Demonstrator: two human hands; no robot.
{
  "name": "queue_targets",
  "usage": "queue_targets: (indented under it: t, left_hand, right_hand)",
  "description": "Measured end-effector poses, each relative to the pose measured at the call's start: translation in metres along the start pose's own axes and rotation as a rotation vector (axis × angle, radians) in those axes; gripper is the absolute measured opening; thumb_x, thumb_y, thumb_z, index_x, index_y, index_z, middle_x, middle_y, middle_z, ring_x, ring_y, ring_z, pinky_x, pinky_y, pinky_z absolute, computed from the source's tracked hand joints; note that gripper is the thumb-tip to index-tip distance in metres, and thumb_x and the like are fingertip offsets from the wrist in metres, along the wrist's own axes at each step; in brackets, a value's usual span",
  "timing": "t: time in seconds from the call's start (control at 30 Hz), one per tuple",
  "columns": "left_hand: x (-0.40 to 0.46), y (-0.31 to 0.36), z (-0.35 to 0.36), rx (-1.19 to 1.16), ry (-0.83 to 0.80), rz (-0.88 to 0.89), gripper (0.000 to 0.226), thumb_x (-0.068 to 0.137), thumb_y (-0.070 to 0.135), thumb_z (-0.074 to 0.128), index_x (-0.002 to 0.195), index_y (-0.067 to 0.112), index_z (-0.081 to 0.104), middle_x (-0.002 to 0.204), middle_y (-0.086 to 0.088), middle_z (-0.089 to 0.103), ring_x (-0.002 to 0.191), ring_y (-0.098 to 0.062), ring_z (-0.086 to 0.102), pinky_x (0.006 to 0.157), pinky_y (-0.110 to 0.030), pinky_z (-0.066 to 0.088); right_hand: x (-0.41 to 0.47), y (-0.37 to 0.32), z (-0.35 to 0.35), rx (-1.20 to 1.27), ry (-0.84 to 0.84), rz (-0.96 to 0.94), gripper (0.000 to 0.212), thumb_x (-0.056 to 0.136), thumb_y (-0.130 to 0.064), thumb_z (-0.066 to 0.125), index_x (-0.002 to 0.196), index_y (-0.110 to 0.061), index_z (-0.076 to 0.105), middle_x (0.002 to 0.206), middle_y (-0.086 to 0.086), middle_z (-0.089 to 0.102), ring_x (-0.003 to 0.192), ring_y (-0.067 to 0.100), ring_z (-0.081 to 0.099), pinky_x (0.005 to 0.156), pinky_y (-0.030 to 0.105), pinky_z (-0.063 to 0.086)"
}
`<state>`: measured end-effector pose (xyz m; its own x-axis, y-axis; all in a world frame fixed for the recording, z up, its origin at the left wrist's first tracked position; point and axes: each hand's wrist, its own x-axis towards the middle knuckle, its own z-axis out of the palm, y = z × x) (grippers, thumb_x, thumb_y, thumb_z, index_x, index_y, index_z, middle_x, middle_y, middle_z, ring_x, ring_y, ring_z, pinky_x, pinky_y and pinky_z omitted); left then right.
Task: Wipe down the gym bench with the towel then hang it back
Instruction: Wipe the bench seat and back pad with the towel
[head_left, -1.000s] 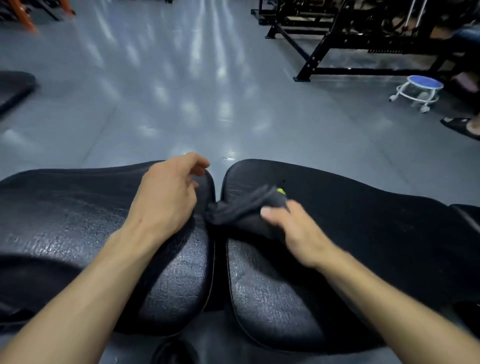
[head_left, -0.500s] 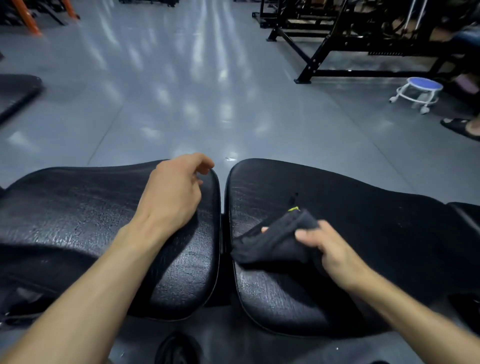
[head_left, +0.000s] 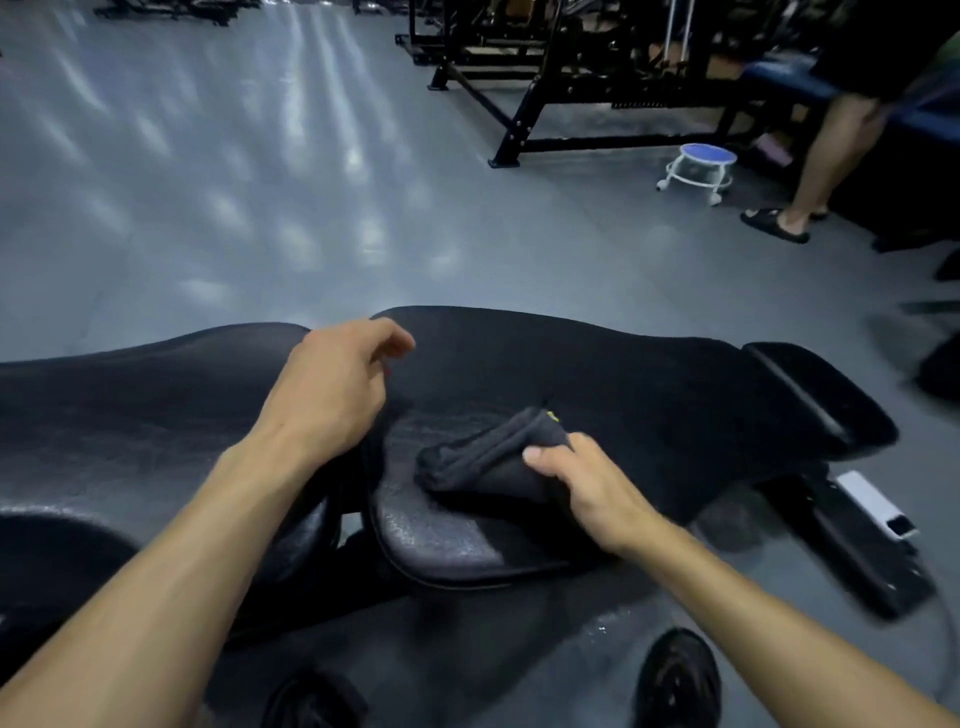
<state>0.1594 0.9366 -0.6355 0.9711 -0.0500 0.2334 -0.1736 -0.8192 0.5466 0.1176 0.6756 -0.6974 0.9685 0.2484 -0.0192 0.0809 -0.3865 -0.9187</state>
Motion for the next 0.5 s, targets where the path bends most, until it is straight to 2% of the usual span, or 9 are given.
queue_targets:
  t: [0.07, 0.13, 0.2, 0.27, 0.3, 0.37, 0.43, 0.47, 0.5]
  left_hand:
    - [-0.002, 0.014, 0.009, 0.02, -0.038, 0.079, 0.046, 0.088, -0.004, 0.048, 0.114, 0.027, 0.07, 0.114, 0.006, 0.074, 0.107, -0.018, 0.069, 0.1, -0.037, 0.052]
    - [-0.004, 0.027, 0.02, 0.045, -0.098, 0.159, 0.044, 0.09, -0.001, 0.048, 0.117, 0.028, 0.069, 0.118, 0.008, 0.072, 0.112, -0.017, 0.066, 0.099, -0.038, 0.051]
    - [-0.005, 0.038, 0.032, 0.071, -0.172, 0.225, 0.042, 0.092, 0.004, 0.048, 0.118, 0.03, 0.068, 0.119, 0.011, 0.071, 0.115, -0.018, 0.064, 0.098, -0.04, 0.051]
    - [-0.004, 0.049, 0.045, 0.103, -0.243, 0.273, 0.04, 0.095, 0.009, 0.046, 0.12, 0.034, 0.066, 0.12, 0.014, 0.069, 0.115, -0.017, 0.063, 0.095, -0.041, 0.052]
    - [-0.004, 0.054, 0.051, 0.12, -0.273, 0.295, 0.04, 0.095, 0.011, 0.046, 0.12, 0.035, 0.066, 0.121, 0.015, 0.068, 0.115, -0.017, 0.062, 0.094, -0.04, 0.052]
    - [-0.002, 0.064, 0.062, 0.145, -0.318, 0.336, 0.041, 0.095, 0.012, 0.045, 0.122, 0.035, 0.065, 0.123, 0.015, 0.067, 0.114, -0.017, 0.062, 0.093, -0.038, 0.052]
    - [0.002, 0.071, 0.072, 0.161, -0.345, 0.357, 0.042, 0.095, 0.012, 0.045, 0.123, 0.035, 0.065, 0.123, 0.015, 0.067, 0.114, -0.017, 0.062, 0.092, -0.038, 0.053]
    - [0.004, 0.074, 0.076, 0.167, -0.353, 0.362, 0.042, 0.094, 0.011, 0.045, 0.123, 0.035, 0.065, 0.122, 0.016, 0.067, 0.113, -0.017, 0.062, 0.091, -0.038, 0.053]
    - [0.005, 0.077, 0.08, 0.172, -0.362, 0.366, 0.043, 0.094, 0.011, 0.045, 0.123, 0.036, 0.065, 0.119, 0.016, 0.067, 0.111, -0.016, 0.062, 0.09, -0.037, 0.053]
  right_hand:
    - [0.002, 0.012, -0.038, 0.028, 0.242, 0.151, 0.034, 0.084, -0.053, 0.058, 0.068, -0.022, 0.057, 0.067, -0.021, 0.062, 0.064, -0.011, 0.054, 0.065, 0.012, 0.04]
    - [-0.004, 0.031, -0.063, 0.091, 0.371, 0.264, 0.028, 0.095, -0.041, 0.059, 0.078, -0.019, 0.066, 0.082, -0.014, 0.068, 0.08, -0.004, 0.061, 0.075, 0.017, 0.044]
    - [-0.022, 0.038, -0.067, 0.004, 0.343, 0.309, 0.032, 0.09, -0.046, 0.058, 0.076, -0.018, 0.069, 0.085, -0.008, 0.071, 0.087, 0.007, 0.064, 0.084, 0.027, 0.046]
    - [-0.049, 0.034, -0.061, -0.065, 0.303, 0.281, 0.038, 0.076, -0.058, 0.055, 0.066, -0.022, 0.062, 0.072, -0.018, 0.066, 0.075, -0.006, 0.059, 0.076, 0.015, 0.043]
    - [-0.062, 0.031, -0.058, -0.111, 0.261, 0.257, 0.041, 0.074, -0.061, 0.053, 0.064, -0.022, 0.056, 0.068, -0.019, 0.061, 0.069, -0.007, 0.055, 0.071, 0.014, 0.042]
    - [-0.078, 0.029, -0.058, -0.252, 0.095, 0.183, 0.042, 0.083, -0.06, 0.047, 0.072, -0.019, 0.047, 0.071, -0.016, 0.053, 0.07, -0.003, 0.049, 0.074, 0.026, 0.042]
    - [-0.081, 0.033, -0.065, -0.415, -0.053, 0.164, 0.044, 0.089, -0.062, 0.039, 0.088, -0.021, 0.056, 0.09, -0.014, 0.061, 0.089, -0.001, 0.054, 0.085, 0.031, 0.042]
    - [-0.079, 0.034, -0.069, -0.472, -0.086, 0.158, 0.05, 0.091, -0.063, 0.035, 0.107, -0.023, 0.06, 0.11, -0.01, 0.066, 0.106, 0.004, 0.057, 0.096, 0.035, 0.044]
    - [-0.074, 0.035, -0.073, -0.519, -0.1, 0.129, 0.054, 0.093, -0.062, 0.034, 0.126, -0.026, 0.057, 0.126, -0.006, 0.064, 0.12, 0.01, 0.055, 0.104, 0.036, 0.043]
